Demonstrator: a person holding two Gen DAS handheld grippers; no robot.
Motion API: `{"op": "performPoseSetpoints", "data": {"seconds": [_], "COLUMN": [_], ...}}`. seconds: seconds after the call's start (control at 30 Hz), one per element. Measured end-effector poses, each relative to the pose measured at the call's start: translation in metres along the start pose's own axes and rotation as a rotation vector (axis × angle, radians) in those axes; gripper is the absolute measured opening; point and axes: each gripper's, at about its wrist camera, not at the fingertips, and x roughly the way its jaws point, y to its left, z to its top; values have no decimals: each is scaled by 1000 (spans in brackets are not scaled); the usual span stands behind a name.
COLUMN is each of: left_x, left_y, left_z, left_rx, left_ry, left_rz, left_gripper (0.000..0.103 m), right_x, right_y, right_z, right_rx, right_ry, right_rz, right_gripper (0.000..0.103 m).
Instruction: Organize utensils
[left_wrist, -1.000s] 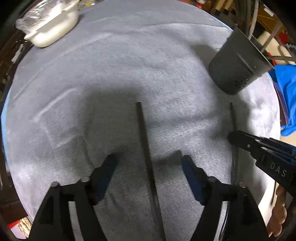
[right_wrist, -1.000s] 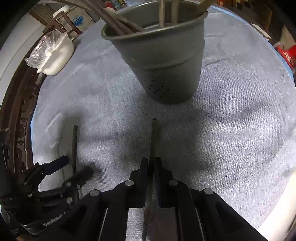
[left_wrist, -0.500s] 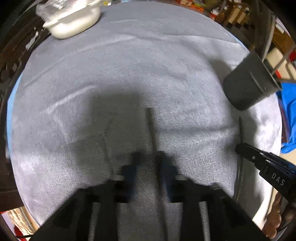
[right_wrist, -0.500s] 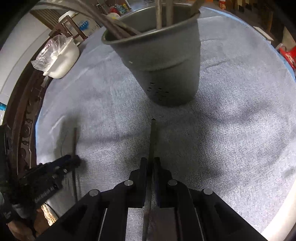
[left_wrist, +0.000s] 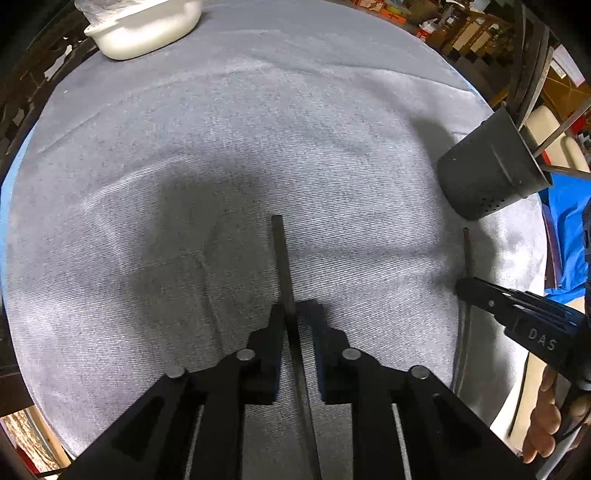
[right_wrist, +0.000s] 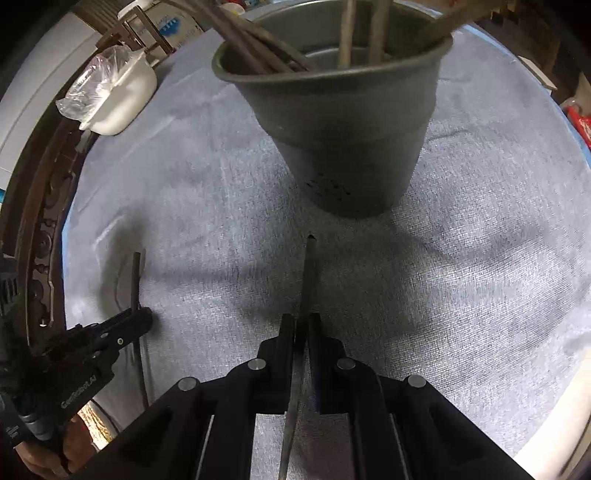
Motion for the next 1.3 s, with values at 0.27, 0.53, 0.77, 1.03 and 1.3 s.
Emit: {"op": "performPoseSetpoints", "data": {"seconds": [0.27, 0.53, 0.77, 1.03, 1.3], "left_x": [1, -21, -49, -82, -60], "left_y": [-4, -11, -23, -30, -12], "left_z": [-4, -20, -33, -33, -32], "left_rx": [2, 2, 15, 28, -25], "left_ry": [-44, -137, -226, -275, -142], "left_rz": [50, 117, 144, 126, 63], "left_gripper": [9, 8, 8, 7, 8], "right_x": [-2, -8, -28, -53, -35], "right_y": [11, 10, 13, 13, 6], "right_z": [-8, -17, -24, -24, -22], "right_rx": [-40, -23, -35, -37, 8], "right_ry": [-51, -109, -174, -223, -130], "right_rz": [-69, -31, 11, 62, 85], "right_gripper": [8, 8, 7, 7, 9]}}
